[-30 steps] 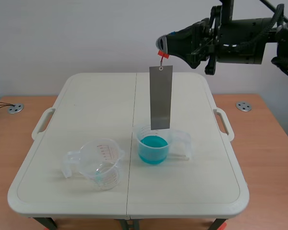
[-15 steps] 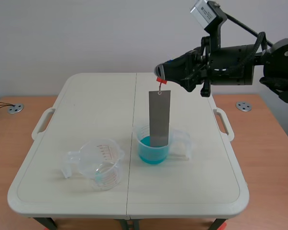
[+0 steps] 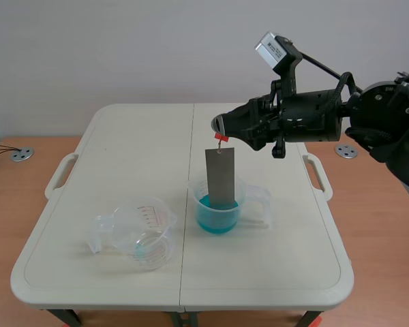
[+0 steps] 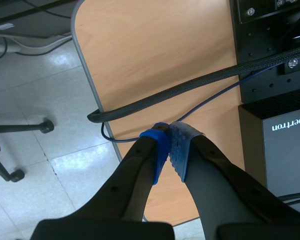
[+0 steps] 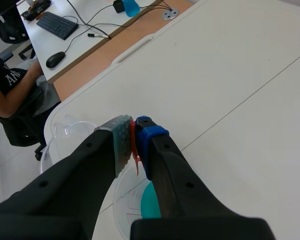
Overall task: Hold the metal plate by the orange handle, dip it into the blue solution, take it out and point at it, then put the plate back in the beaker on the left.
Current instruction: 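Lower the plate into the blue solution, then hold the plate still in the solution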
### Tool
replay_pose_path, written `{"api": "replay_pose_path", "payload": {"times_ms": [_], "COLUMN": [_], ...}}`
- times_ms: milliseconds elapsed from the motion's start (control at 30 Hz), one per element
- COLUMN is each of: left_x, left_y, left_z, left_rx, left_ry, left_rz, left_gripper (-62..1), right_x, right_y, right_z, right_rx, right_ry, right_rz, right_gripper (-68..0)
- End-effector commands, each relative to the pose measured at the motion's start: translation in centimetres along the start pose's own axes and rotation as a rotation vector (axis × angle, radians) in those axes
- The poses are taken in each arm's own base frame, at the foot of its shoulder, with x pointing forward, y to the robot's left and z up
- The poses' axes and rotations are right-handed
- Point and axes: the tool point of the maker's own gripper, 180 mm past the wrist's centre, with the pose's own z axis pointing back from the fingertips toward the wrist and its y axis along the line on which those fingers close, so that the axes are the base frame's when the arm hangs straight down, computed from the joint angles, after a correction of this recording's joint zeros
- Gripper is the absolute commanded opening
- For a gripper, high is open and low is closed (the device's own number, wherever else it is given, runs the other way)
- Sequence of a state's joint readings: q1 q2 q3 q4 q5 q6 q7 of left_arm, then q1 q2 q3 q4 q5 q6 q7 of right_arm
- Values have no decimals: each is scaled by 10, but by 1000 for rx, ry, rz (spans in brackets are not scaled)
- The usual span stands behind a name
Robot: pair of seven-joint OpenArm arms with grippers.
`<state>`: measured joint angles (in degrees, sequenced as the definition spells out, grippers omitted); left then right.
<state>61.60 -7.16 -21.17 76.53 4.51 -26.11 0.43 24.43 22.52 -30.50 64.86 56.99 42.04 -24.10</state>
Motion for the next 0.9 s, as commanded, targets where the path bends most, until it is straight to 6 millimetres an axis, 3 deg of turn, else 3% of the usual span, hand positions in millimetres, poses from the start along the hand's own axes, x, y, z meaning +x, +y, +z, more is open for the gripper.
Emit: {"api": "replay_pose_path", "payload": {"times_ms": [0,867], "left_x": [0,-2], "left_y": [4,5], "left_z": [3,2], "left_rx": [7,8], "left_ry": [1,16], "left_rz": [-6,-6], "left_gripper": [-582,-582], "right_x": [7,4], "right_y": [-1,-1], "right_z": [2,2], "right_rx": [7,6], "right_ry": [-5,14], "right_rz": [23,23], "right_gripper": [-663,-663]}}
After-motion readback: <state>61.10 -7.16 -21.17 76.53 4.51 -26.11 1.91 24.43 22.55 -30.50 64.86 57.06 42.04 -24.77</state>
